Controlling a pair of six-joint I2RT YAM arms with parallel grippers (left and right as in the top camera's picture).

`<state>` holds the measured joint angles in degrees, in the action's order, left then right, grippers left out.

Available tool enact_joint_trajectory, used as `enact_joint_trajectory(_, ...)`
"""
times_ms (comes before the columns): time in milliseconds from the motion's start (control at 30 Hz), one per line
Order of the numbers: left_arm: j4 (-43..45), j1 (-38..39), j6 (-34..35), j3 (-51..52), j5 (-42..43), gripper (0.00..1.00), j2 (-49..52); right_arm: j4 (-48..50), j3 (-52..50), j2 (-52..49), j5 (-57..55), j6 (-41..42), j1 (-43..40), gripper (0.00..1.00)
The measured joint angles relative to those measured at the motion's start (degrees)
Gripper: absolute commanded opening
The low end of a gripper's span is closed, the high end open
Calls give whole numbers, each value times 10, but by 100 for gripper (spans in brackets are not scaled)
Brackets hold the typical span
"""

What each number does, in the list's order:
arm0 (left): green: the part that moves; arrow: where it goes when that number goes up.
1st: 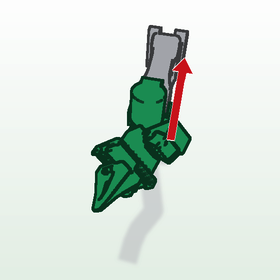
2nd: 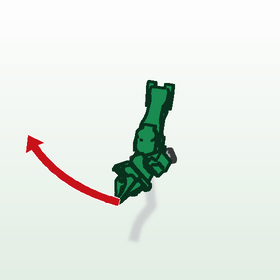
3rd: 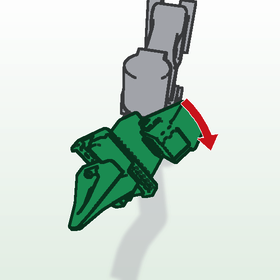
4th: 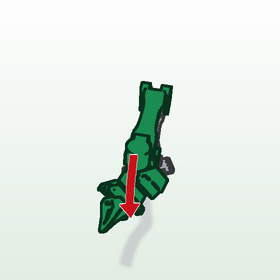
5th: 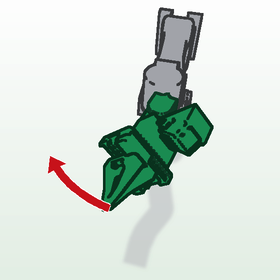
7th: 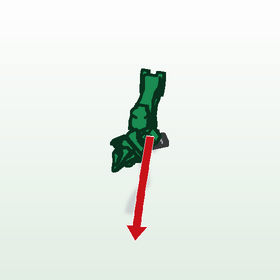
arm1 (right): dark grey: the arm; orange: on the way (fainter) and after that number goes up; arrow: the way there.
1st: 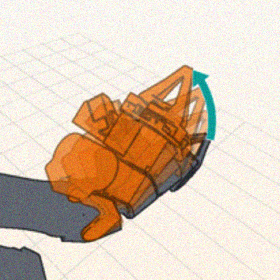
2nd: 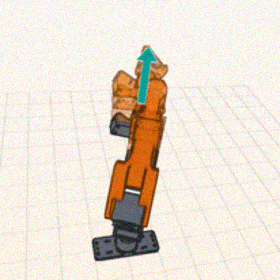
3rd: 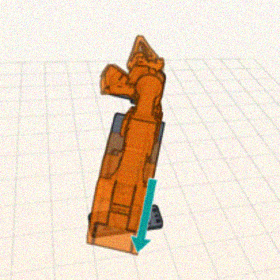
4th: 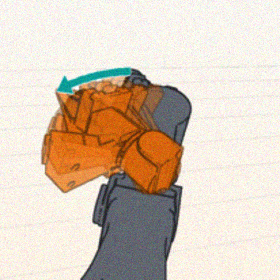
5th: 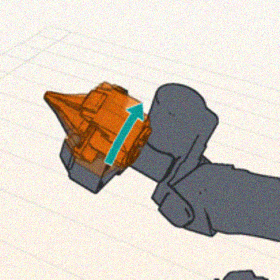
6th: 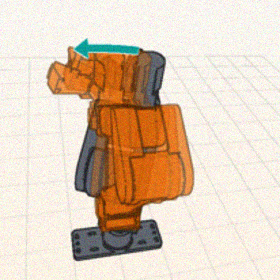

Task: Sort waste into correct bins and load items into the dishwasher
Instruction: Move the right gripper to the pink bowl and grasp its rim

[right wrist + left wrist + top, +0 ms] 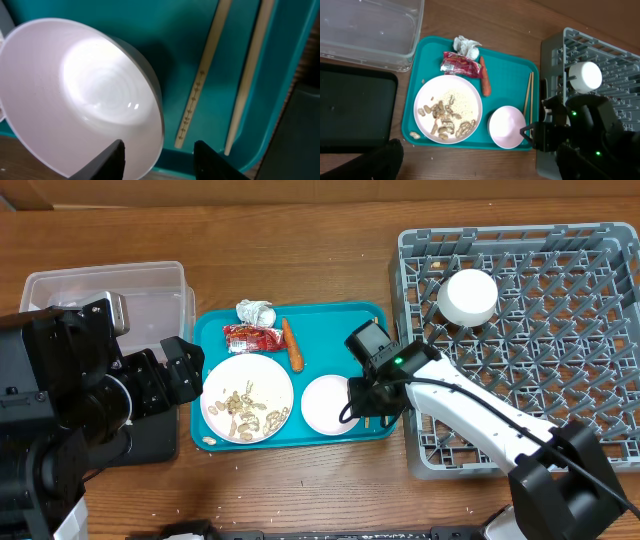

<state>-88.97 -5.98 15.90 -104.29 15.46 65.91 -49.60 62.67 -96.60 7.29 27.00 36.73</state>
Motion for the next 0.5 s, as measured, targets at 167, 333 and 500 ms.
enact_joint_trajectory(167, 0, 0, 0, 0, 0, 100, 0, 45, -21, -14, 8, 1, 1, 10)
enact_joint_trajectory(333, 0, 0, 0, 0, 0, 100, 0, 35, -19, -17, -5, 6, 1, 4)
enact_joint_trajectory(500, 0, 0, 0, 0, 0, 100, 0, -17, 31, -9, -31, -7, 1, 4)
